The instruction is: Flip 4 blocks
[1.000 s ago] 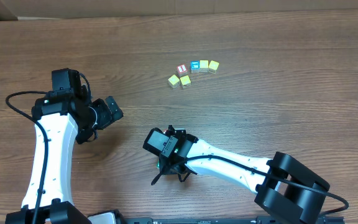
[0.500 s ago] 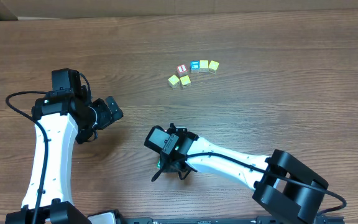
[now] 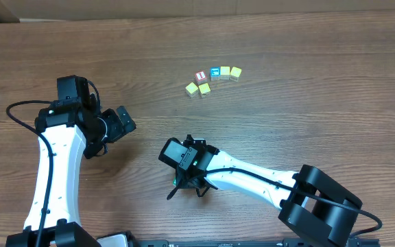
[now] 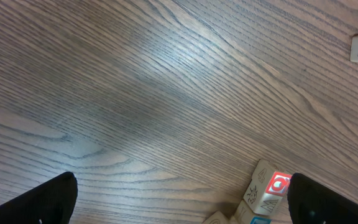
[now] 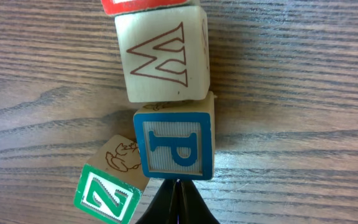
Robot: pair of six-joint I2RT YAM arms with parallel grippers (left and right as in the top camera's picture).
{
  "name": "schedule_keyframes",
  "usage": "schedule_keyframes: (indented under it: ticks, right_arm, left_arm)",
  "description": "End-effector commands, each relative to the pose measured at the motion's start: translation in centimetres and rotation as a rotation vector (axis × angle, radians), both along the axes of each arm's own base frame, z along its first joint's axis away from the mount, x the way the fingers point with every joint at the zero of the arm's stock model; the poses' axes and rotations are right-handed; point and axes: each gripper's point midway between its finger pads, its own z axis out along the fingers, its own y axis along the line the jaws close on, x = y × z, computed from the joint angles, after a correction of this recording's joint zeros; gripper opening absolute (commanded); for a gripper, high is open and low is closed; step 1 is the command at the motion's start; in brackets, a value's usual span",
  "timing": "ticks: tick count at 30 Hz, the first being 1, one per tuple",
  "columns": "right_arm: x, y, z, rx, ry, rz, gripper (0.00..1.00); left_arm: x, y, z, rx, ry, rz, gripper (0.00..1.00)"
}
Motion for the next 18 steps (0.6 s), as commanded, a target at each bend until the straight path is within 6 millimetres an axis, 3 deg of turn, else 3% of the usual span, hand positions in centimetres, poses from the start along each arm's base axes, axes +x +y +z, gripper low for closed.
schedule_keyframes:
  ticks: [1,18]
  right_arm:
    - [0.6,-0.4,-0.4,-0.015,-0.017,-0.018,0.04]
    - [1.8,-0.3,-0.2,-0.009,-0.061,-0.027,0.04]
  left_arm:
    - [-0.1,0.1,-0.3,0.002,0.008,0.003,1.0]
    - [-0.1,0.1,-0.3,0.002,0.008,0.003,1.0]
